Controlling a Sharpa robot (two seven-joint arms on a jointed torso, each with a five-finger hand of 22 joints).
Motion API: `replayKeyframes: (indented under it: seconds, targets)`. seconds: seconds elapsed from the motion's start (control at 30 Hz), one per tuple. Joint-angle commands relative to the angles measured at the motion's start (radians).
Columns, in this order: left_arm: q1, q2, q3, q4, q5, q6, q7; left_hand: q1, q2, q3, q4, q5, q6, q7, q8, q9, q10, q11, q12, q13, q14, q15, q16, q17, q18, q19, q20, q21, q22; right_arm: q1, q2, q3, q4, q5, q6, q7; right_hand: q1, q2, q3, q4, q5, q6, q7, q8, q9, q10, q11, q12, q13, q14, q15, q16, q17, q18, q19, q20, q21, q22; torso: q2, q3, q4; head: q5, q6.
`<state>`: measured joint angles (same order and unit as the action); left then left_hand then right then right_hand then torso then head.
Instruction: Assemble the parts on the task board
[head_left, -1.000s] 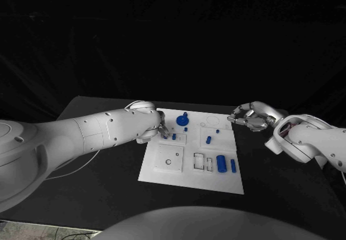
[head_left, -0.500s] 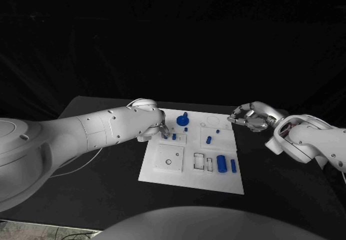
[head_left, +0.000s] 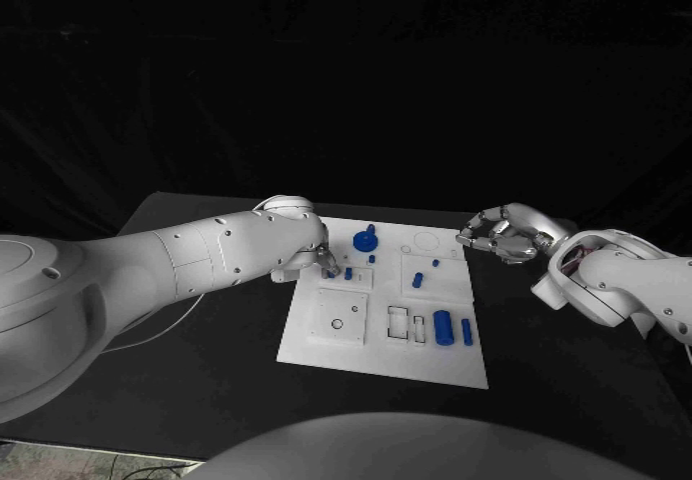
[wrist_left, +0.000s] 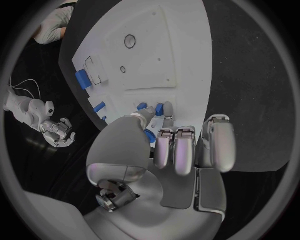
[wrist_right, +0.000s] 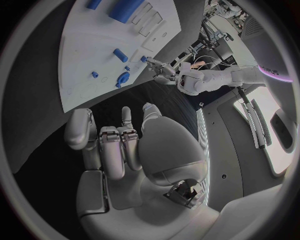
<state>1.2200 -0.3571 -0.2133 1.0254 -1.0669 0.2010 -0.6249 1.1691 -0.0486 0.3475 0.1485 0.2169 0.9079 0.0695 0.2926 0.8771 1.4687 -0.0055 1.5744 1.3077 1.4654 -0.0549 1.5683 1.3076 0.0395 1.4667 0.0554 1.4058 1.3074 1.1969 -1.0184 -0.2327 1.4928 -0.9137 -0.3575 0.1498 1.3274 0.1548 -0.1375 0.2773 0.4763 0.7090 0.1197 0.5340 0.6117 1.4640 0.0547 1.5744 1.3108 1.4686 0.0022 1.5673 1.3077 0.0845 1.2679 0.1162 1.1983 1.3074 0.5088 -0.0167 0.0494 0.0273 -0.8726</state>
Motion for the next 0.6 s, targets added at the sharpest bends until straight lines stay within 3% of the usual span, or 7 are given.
replayKeyframes:
  seconds: [0.03, 0.37, 0.6]
  targets:
    - [-0.014, 0.000, -0.009, -0.001, 0.010, 0.081, -0.029, -0.011, 0.003, -0.006, 0.002, -0.003, -0.005, 0.006, -0.004, -0.009, 0.102, 0.008, -0.004, 0.263, 0.105, 0.009, 0.002, 0.263, 0.001, 0.007, 0.008, -0.003, 0.209, -0.001, 0.000, 0.000, 0.001, -0.003, 0.013, 0.001, 0.009, 0.002, 0.003, -0.002, 0.004, -0.001, -0.002, -0.005, 0.000, 0.107, -0.003, -0.004, 0.260, 0.102, 0.002, 0.003, 0.263, 0.009, -0.006, 0.001, -0.005, 0.139, 0.000, 0.0000, 0.0000, 0.001, 0.000]
    - [-0.014, -0.008, -0.009, 0.000, 0.009, 0.063, -0.023, -0.012, 0.001, -0.020, 0.006, -0.013, -0.001, 0.006, 0.002, -0.009, 0.102, 0.008, -0.004, 0.263, 0.105, 0.010, 0.002, 0.263, 0.001, 0.008, 0.010, -0.001, 0.210, -0.003, -0.001, 0.000, 0.000, -0.003, 0.014, 0.002, 0.012, 0.001, 0.004, -0.002, 0.005, -0.001, -0.002, -0.005, 0.000, 0.107, -0.003, -0.004, 0.260, 0.102, 0.002, 0.003, 0.263, 0.010, -0.006, 0.001, -0.006, 0.139, 0.000, -0.0001, 0.0002, 0.002, 0.000]
    - [-0.014, -0.016, -0.009, 0.006, 0.011, 0.053, -0.016, -0.018, -0.007, -0.048, 0.020, -0.023, -0.036, 0.016, -0.008, -0.018, 0.102, 0.014, -0.004, 0.263, 0.105, 0.015, 0.002, 0.263, 0.002, 0.005, 0.015, -0.006, 0.208, -0.004, -0.002, 0.000, 0.000, -0.003, 0.015, 0.001, 0.012, 0.001, 0.004, -0.002, 0.005, -0.001, -0.002, -0.005, 0.000, 0.107, -0.003, -0.004, 0.260, 0.102, 0.002, 0.003, 0.263, 0.010, -0.006, 0.001, -0.006, 0.139, 0.000, 0.0001, 0.0006, 0.003, 0.000]
